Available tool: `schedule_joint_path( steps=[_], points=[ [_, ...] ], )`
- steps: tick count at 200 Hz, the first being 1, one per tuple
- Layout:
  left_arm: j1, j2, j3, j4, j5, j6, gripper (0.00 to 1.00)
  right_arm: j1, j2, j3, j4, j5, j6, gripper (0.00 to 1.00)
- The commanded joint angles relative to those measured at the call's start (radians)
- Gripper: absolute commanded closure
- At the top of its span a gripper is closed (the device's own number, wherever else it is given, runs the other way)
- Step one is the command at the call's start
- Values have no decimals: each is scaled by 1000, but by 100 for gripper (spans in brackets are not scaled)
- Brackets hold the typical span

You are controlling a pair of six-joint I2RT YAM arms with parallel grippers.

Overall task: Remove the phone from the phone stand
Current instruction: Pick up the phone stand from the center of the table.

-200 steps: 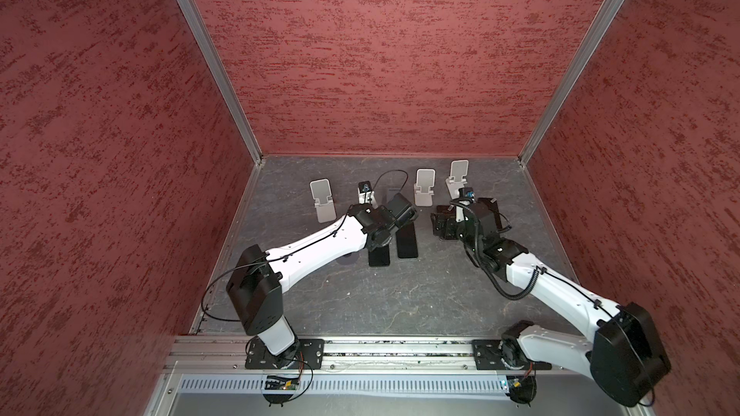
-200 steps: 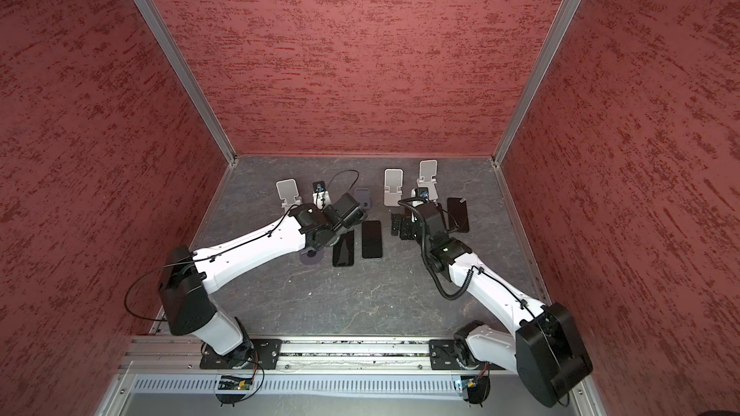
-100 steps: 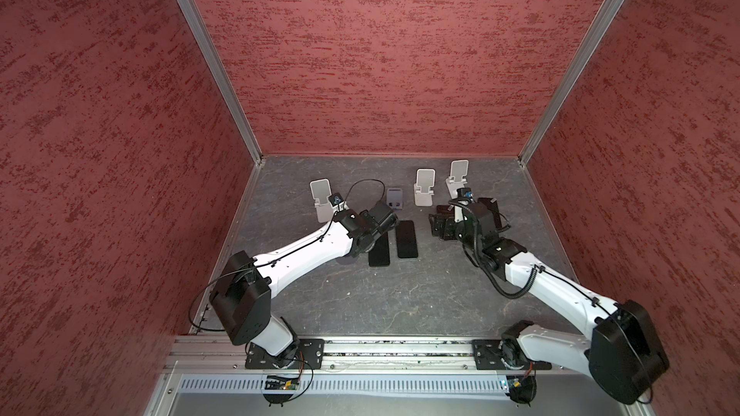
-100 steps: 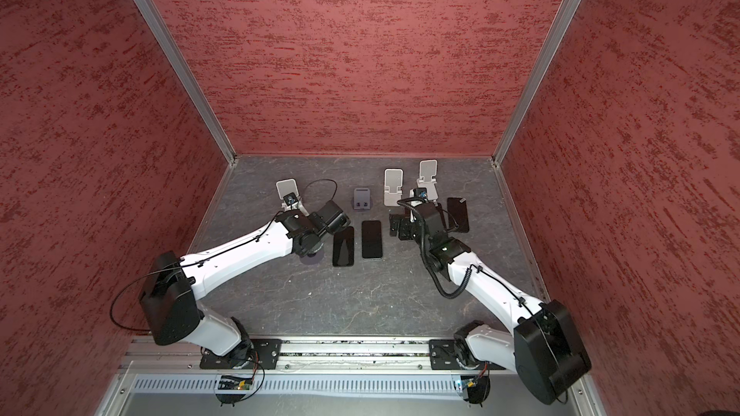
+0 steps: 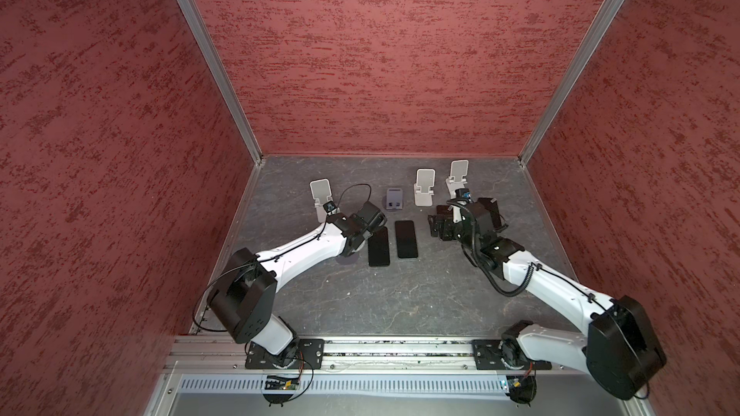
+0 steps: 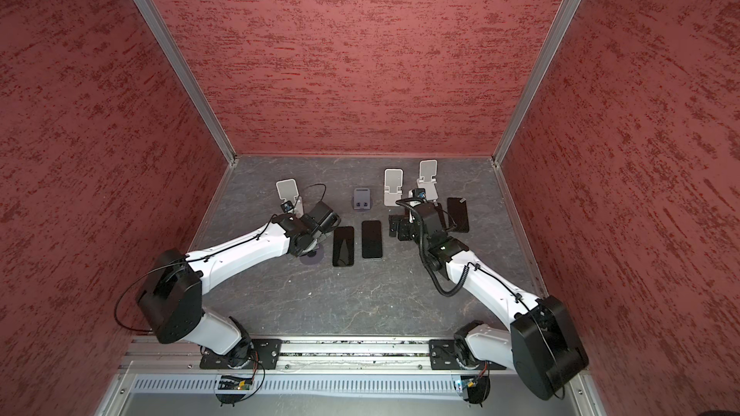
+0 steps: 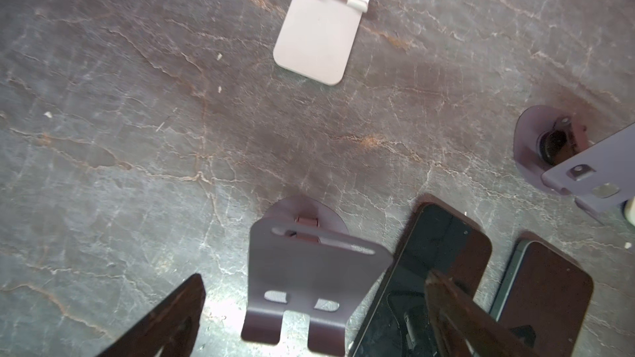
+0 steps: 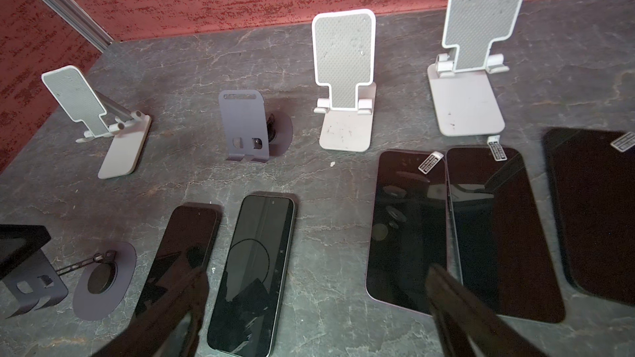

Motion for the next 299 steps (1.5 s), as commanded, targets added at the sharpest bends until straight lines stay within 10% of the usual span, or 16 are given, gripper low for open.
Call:
schedule_joint_path(
  steps=[1,211,299],
  points=[
    [13,30,7,27,21,24,0,-10,3,9,27,-8,7,1],
    [32,62,-19,114,28,93,35,-10,26,6,31,-1,7,1],
    [129,113,100,181,54,302,36,-10,53,19,29,8,4,1]
  ],
)
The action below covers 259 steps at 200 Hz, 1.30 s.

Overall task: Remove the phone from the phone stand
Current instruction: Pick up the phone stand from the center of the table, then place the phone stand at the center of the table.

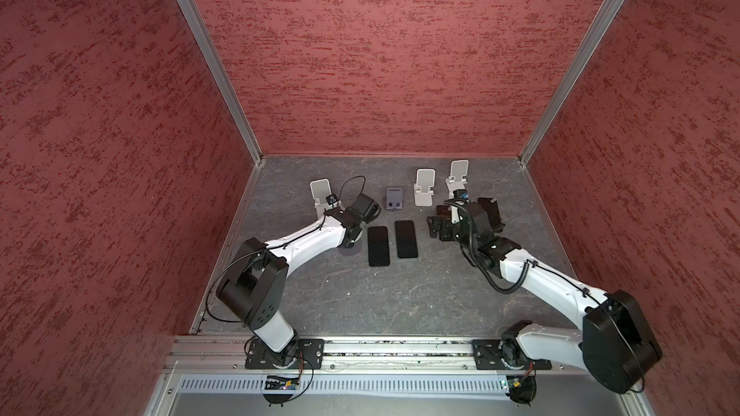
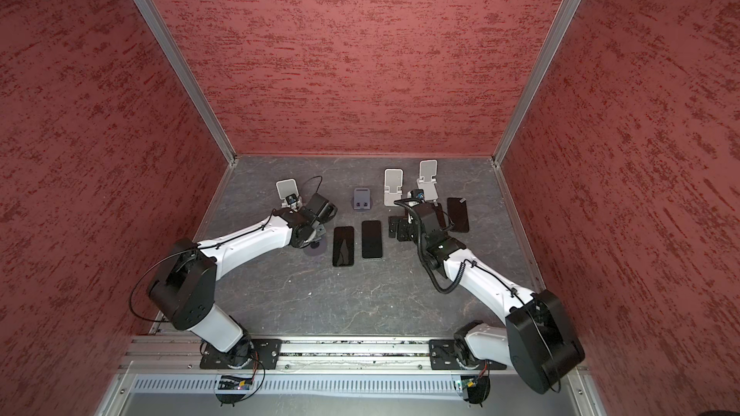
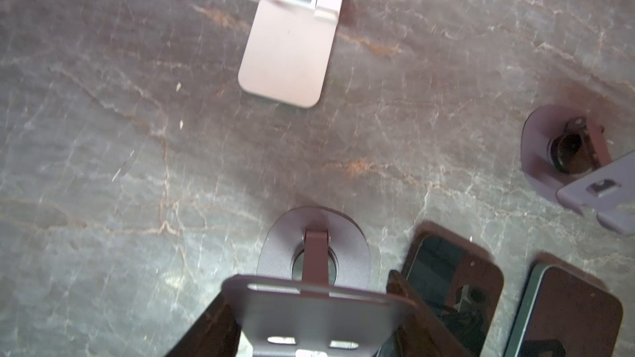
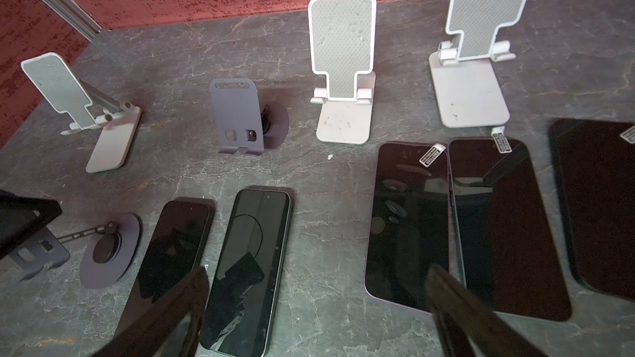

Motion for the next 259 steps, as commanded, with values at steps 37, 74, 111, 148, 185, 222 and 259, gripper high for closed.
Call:
schedule_joint_path(
  steps=[37,74,111,148,185,222,259],
  points=[
    [64,116,166,77,34,208,36,-10,44,37,23,10,1,1],
    [101,228,268,101,111,309,36,-11,81,59,25,14,0,1],
    [106,311,346,86,128,354,35,-11,117,80,15,21,-6,1],
    [107,329,353,86,135,348,31,-14,125,83,19,22,-8,1],
    [107,329,356,74,134,349,12,-17,117,88,17,21,-10,1],
    [93,311,400,20,79,369,0,-19,95,89,10,28,-16,1],
    [64,246,411,-12,-5,394,0,-23,74,101,-15,65,-49,1]
  ],
)
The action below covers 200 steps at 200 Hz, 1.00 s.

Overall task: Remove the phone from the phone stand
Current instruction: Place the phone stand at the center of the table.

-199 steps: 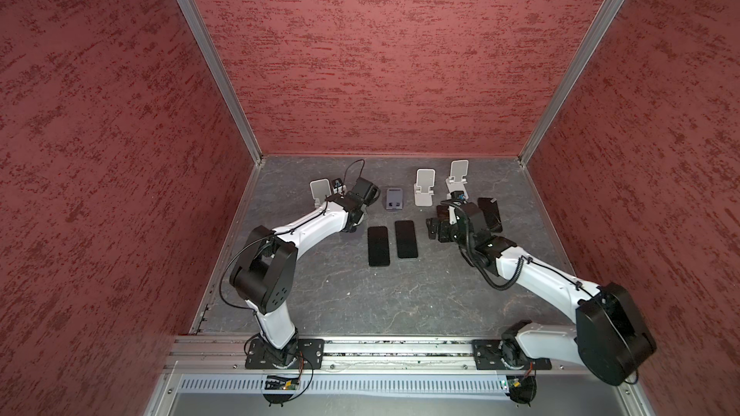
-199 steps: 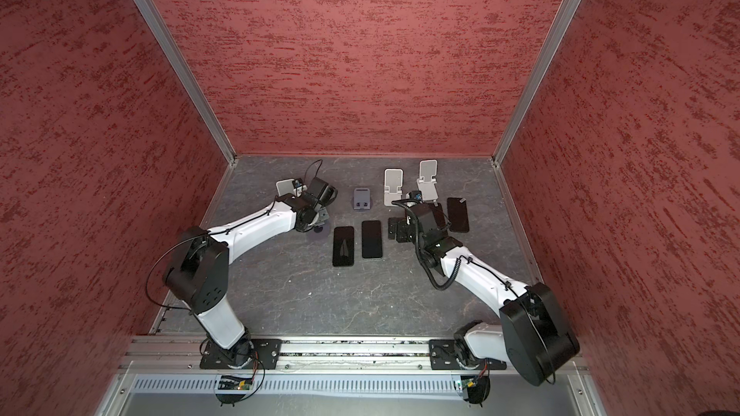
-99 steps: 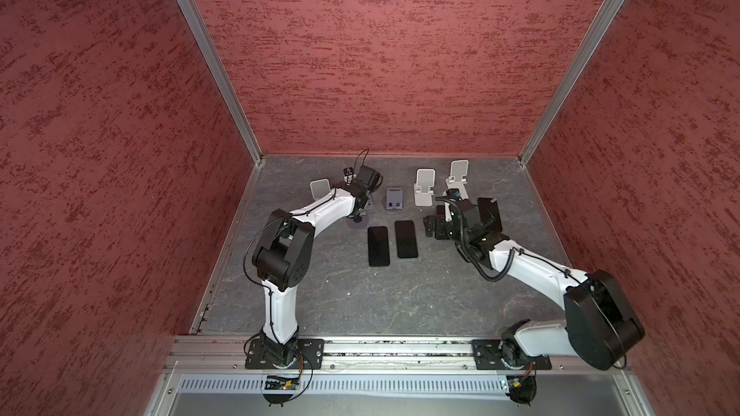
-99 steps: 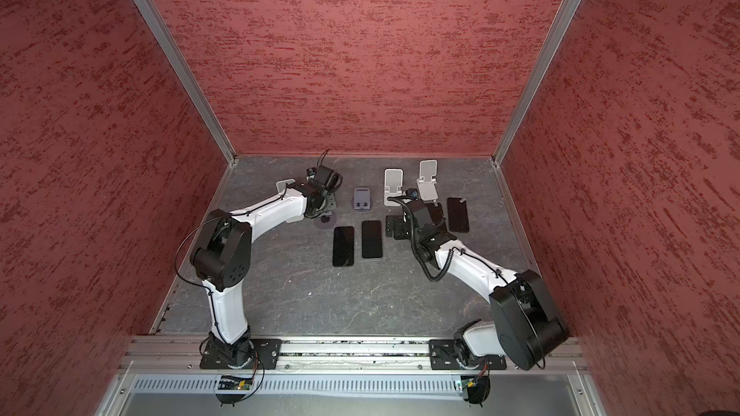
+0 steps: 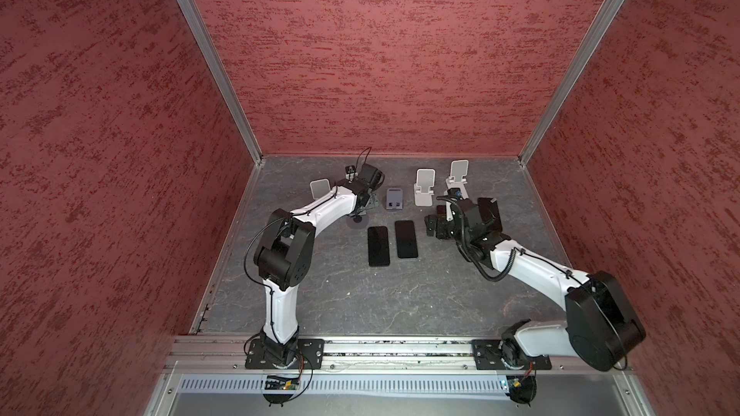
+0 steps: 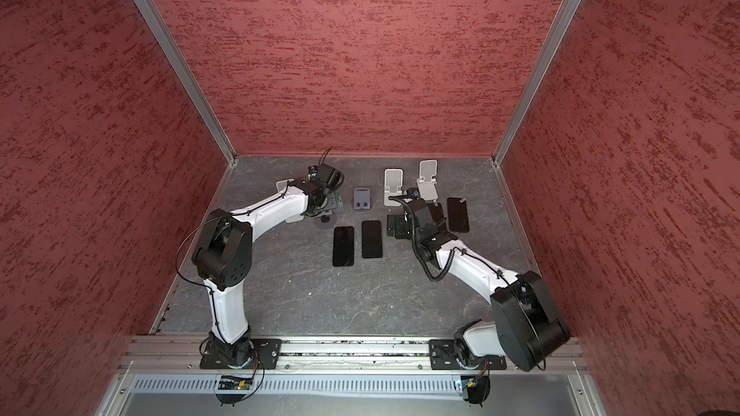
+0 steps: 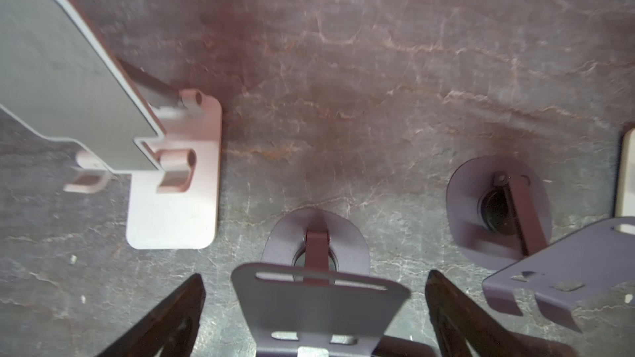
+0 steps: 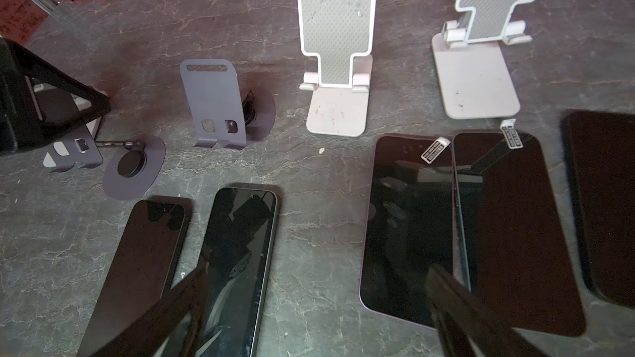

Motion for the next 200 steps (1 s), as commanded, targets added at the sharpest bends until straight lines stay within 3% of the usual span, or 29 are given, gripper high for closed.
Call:
schedule_joint_path(
  steps=[1,46,105,156,200],
  points=[
    [-23,-69,13,-37,-74,29,1,-13,-35,47,-10,55,-29,1],
    [-82,-218,-118,13,-177,40,0,-39,-49,50,-16,160,-101,1],
    [-160,-538,-432,139,-337,93,0,-146,-19,18,30,335,-139,1],
    [-41,-812,-729,212,-345,58,0,-242,-43,-159,336,350,-215,1],
    [53,-946,-960,435,-305,220,0,-321,-60,-379,728,312,-322,1]
  ],
)
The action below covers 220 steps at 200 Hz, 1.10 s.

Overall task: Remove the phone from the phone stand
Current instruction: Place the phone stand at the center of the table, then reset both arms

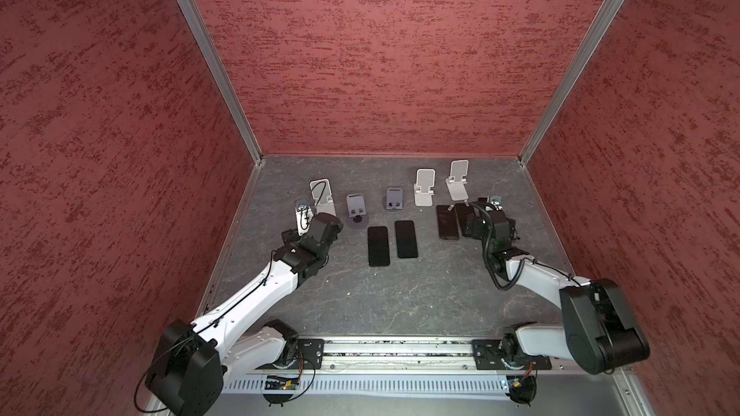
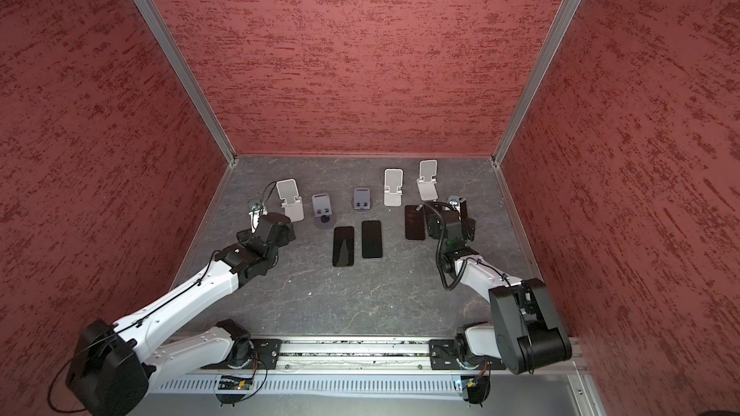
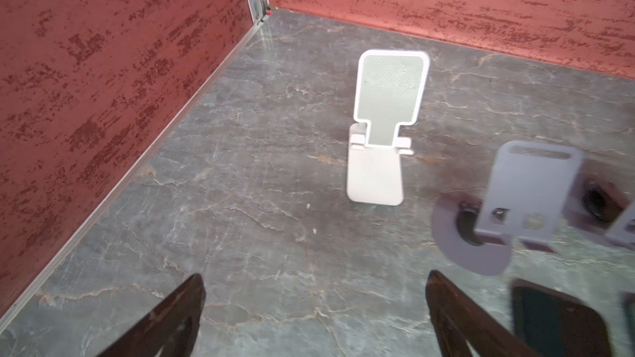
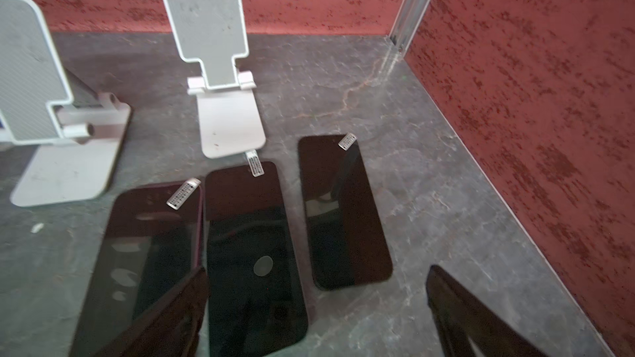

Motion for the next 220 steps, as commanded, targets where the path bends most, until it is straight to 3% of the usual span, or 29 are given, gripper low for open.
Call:
schedule_joint_path(
  steps=[1,48,83,94,132,154,220],
  points=[
    [41,-49,-91,168,20,110,0,-39,-21,-69,303,-16,-71,1],
    [214,-152,-189,340,225,247,1,-99,47,-113,486,-145,-89,1],
    [364,-158,-223,420,380,302,1,-187,119,-119,622,-248,-29,1],
    [392,-149,-246,480,413,324,0,-217,194,-140,710,-285,-3,1],
    [430,-90,-337,751,496,408,1,-228,223,-176,789,-321,-5,1],
    [445,-8,-410,1012,523,427,1,-228,218,-174,780,-320,-4,1],
    [504,366,-311,1252,643,455,1,-227,220,-175,782,-322,-5,1]
  ],
)
